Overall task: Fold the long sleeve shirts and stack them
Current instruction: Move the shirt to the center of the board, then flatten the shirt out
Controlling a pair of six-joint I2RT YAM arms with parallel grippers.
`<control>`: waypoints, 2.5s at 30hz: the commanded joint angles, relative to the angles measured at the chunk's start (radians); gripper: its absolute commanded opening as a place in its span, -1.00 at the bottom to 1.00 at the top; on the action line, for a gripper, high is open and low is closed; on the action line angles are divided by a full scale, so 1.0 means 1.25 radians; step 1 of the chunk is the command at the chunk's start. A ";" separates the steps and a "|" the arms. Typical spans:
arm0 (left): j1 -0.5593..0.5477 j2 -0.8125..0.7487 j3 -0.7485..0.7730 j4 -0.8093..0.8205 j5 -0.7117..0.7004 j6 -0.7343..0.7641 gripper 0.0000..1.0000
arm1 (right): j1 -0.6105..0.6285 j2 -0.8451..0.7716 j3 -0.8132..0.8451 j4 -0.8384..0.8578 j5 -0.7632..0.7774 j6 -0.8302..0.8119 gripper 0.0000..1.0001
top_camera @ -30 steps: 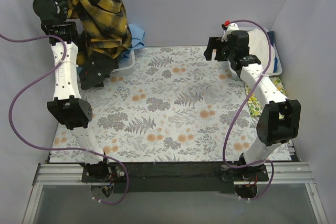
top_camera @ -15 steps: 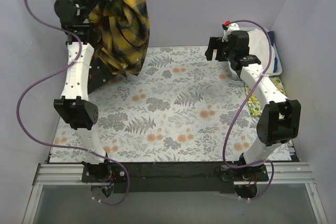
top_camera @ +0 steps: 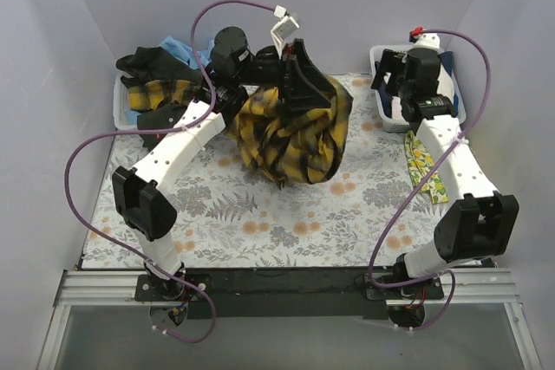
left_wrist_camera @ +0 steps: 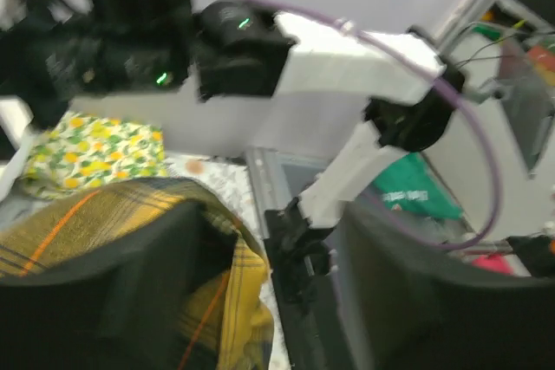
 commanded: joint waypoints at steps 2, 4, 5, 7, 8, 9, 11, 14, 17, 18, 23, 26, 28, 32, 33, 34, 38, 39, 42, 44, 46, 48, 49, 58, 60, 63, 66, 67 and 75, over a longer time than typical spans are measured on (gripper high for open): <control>0.020 -0.093 -0.080 -0.435 -0.322 0.357 0.63 | -0.011 -0.074 -0.015 0.021 0.099 0.009 0.86; 0.022 -0.118 -0.134 -0.466 -0.501 0.417 0.68 | -0.009 -0.076 -0.015 0.041 -0.003 -0.007 0.85; 0.034 -0.147 -0.152 -0.460 -0.586 0.414 0.70 | -0.003 -0.074 -0.016 0.048 -0.044 -0.024 0.85; 0.067 -0.170 -0.180 -0.432 -0.718 0.381 0.71 | 0.046 -0.052 0.001 0.053 -0.135 -0.105 0.86; 0.113 -0.191 -0.209 -0.418 -0.740 0.348 0.71 | 0.072 -0.041 0.012 0.046 -0.144 -0.135 0.88; 0.139 -0.204 -0.223 -0.403 -0.750 0.316 0.71 | 0.128 -0.026 0.024 0.037 -0.150 -0.190 0.90; 0.205 -0.223 -0.267 -0.360 -0.770 0.235 0.71 | 0.170 0.032 0.076 0.000 -0.177 -0.213 0.93; 0.256 -0.237 -0.282 -0.361 -0.851 0.190 0.68 | 0.223 0.111 0.133 -0.024 -0.286 -0.217 0.95; 0.290 -0.223 -0.276 -0.393 -0.897 0.184 0.68 | 0.272 0.184 0.189 -0.035 -0.373 -0.242 0.96; 0.296 -0.211 -0.268 -0.406 -0.911 0.179 0.68 | 0.300 0.216 0.200 -0.035 -0.397 -0.253 0.97; 0.336 -0.178 -0.254 -0.430 -0.953 0.151 0.67 | 0.355 0.326 0.322 -0.045 -0.493 -0.271 0.97; 0.361 -0.169 -0.263 -0.439 -0.987 0.109 0.67 | 0.379 0.389 0.379 -0.038 -0.558 -0.264 0.97; 0.379 -0.171 -0.282 -0.444 -0.994 0.093 0.67 | 0.395 0.435 0.403 -0.024 -0.579 -0.260 0.97; 0.405 -0.197 -0.323 -0.452 -1.010 0.071 0.69 | 0.411 0.521 0.457 0.003 -0.628 -0.231 0.97; 0.408 -0.201 -0.328 -0.454 -1.009 0.070 0.70 | 0.414 0.553 0.470 0.011 -0.645 -0.220 0.97; 0.410 -0.202 -0.332 -0.457 -1.013 0.071 0.70 | 0.417 0.567 0.471 0.015 -0.650 -0.215 0.97; 0.413 -0.193 -0.327 -0.459 -1.021 0.070 0.72 | 0.427 0.606 0.438 0.038 -0.675 -0.190 0.97; 0.413 -0.188 -0.326 -0.460 -1.021 0.069 0.72 | 0.433 0.610 0.426 0.043 -0.678 -0.188 0.97; 0.413 -0.180 -0.326 -0.459 -1.020 0.055 0.73 | 0.436 0.615 0.378 0.055 -0.699 -0.177 0.90; 0.416 -0.172 -0.325 -0.460 -1.023 0.049 0.73 | 0.438 0.618 0.363 0.057 -0.714 -0.169 0.69; 0.422 -0.163 -0.320 -0.460 -1.015 0.043 0.74 | 0.439 0.624 0.368 0.041 -0.743 -0.169 0.17; 0.425 -0.156 -0.309 -0.460 -1.010 0.039 0.74 | 0.444 0.617 0.372 0.015 -0.730 -0.169 -0.80; 0.427 -0.153 -0.305 -0.460 -1.008 0.041 0.74 | 0.444 0.611 0.372 0.004 -0.716 -0.170 -0.97; 0.451 -0.108 -0.252 -0.455 -0.999 0.034 0.74 | 0.444 0.449 0.405 -0.073 -0.570 -0.221 -0.97; 0.455 -0.088 -0.230 -0.455 -0.998 0.031 0.74 | 0.444 0.387 0.407 -0.080 -0.534 -0.235 -0.97; 0.457 -0.058 -0.202 -0.448 -0.981 0.021 0.74 | 0.438 0.289 0.372 -0.087 -0.474 -0.251 -0.97; 0.485 -0.026 -0.168 -0.437 -0.965 0.021 0.74 | 0.419 0.177 0.308 -0.086 -0.426 -0.260 -0.97; 0.486 0.002 -0.158 -0.437 -0.958 0.027 0.74 | 0.414 0.147 0.275 -0.086 -0.407 -0.270 -0.97; 0.487 0.126 -0.056 -0.437 -0.901 0.059 0.73 | 0.324 -0.182 0.072 0.031 -0.005 -0.316 -0.89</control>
